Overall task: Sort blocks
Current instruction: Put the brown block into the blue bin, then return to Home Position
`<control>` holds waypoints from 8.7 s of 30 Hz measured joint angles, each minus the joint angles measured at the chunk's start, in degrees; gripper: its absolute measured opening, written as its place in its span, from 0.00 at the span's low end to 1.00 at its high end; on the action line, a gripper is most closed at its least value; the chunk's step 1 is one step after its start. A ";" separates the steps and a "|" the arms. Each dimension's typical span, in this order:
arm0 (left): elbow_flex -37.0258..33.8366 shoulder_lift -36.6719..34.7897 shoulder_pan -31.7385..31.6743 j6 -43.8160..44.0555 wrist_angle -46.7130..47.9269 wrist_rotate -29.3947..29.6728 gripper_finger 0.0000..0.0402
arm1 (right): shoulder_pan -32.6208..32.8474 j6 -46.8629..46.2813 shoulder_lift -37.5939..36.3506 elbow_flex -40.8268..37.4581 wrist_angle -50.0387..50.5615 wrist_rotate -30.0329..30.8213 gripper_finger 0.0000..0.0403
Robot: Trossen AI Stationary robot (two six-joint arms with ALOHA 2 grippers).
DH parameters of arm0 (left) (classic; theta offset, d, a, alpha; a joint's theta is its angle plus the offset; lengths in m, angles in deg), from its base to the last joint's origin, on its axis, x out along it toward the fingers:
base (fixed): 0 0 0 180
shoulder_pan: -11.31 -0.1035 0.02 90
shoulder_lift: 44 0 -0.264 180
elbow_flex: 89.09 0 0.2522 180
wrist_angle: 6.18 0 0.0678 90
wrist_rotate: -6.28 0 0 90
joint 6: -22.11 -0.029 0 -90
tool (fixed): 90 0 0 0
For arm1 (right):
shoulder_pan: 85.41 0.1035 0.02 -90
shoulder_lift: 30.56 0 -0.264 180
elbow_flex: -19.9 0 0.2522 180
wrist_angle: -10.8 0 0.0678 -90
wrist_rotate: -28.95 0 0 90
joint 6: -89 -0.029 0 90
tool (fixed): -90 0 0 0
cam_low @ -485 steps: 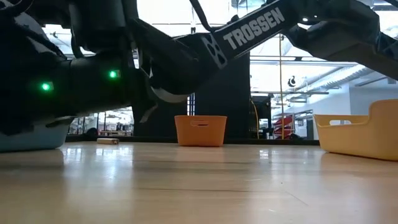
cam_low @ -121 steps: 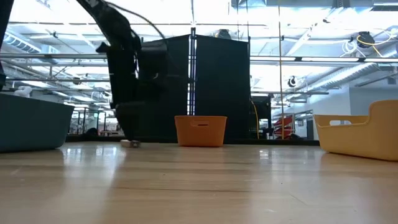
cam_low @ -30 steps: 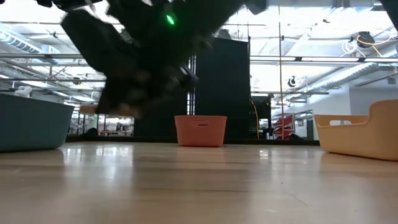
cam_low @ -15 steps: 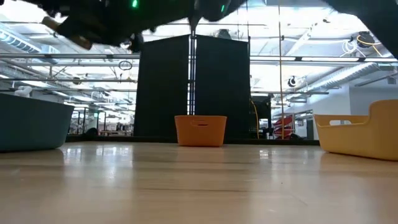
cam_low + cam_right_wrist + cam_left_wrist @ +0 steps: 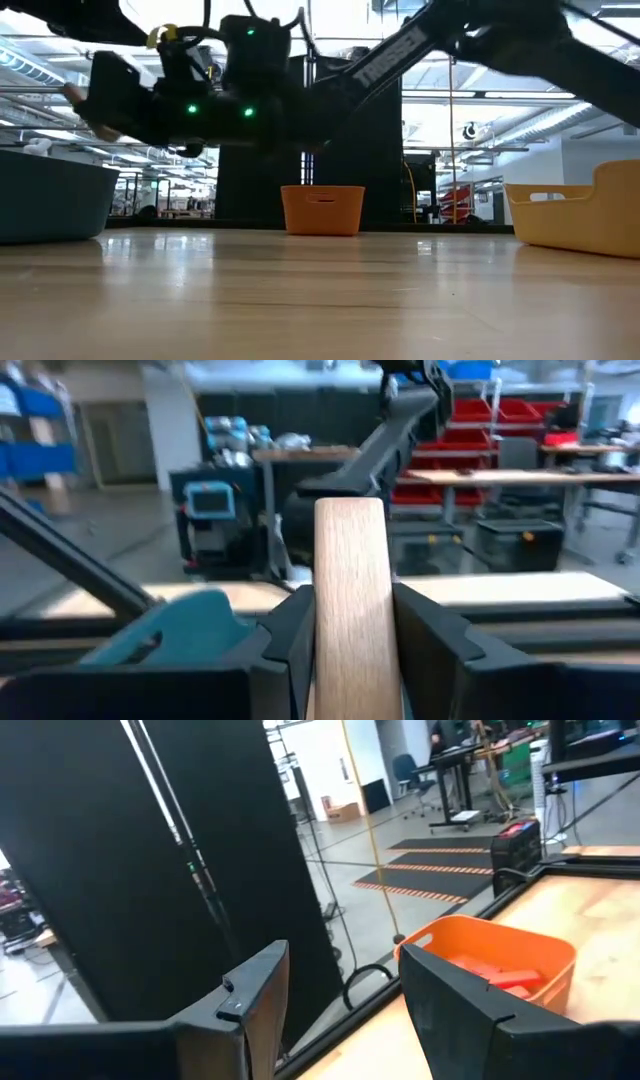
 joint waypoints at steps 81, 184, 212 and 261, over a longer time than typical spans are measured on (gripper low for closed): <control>-5.38 -15.22 -4.13 7.55 -1.73 -44.74 0.47 | -2.57 -6.56 -101.69 -60.86 61.42 0.87 0.30; -24.55 -22.68 -23.14 17.88 -6.75 -62.88 0.47 | -4.00 -9.98 -133.92 -111.13 44.36 -20.20 0.30; -24.57 -22.68 -23.14 17.89 -6.73 -62.88 0.47 | -3.99 -9.98 -133.92 -111.11 44.38 -20.20 0.30; -24.58 -22.66 -23.12 17.88 -6.73 -62.88 0.47 | -3.99 -9.98 -133.90 -111.11 44.38 -20.20 0.30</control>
